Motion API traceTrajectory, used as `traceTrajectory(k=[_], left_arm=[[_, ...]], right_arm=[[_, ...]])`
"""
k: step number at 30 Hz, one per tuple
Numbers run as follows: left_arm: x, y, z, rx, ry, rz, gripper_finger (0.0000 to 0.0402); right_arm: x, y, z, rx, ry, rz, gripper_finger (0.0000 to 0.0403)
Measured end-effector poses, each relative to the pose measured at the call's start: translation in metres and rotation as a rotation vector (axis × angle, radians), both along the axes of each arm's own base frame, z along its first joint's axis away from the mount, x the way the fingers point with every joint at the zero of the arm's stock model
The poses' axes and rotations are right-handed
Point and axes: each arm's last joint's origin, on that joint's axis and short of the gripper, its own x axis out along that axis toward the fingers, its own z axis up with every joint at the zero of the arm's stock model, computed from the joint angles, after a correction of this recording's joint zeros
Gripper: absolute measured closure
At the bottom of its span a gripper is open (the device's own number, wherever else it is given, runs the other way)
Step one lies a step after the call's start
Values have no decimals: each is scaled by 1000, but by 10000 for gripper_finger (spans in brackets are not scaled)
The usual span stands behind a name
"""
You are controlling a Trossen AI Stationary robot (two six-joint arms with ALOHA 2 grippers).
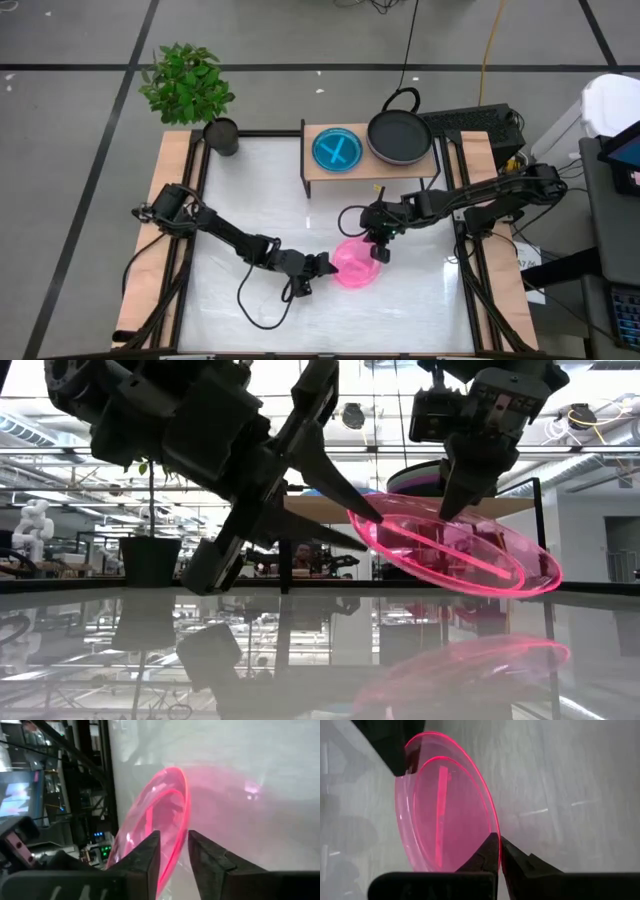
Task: Place and stack plates onto a shelf
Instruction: Stack the pink plate on top of the blue plate on the shelf
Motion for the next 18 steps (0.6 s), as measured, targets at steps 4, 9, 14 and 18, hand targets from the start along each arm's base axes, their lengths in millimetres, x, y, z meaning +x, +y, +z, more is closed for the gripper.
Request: traceTrajectory(k=[4, 9, 14, 18], left_arm=[[1, 0, 2, -7, -10, -3, 308], [2, 1, 2, -19, -6, 6, 309], [2, 1, 2, -47, 2, -19, 309], [2, 1, 2, -57, 5, -26, 309]], right_arm=[[0, 0, 0, 19, 6, -29, 403], [0, 0, 0, 31, 10, -49, 403], [0, 0, 0, 33, 10, -50, 403], [0, 0, 0, 32, 9, -50, 402]])
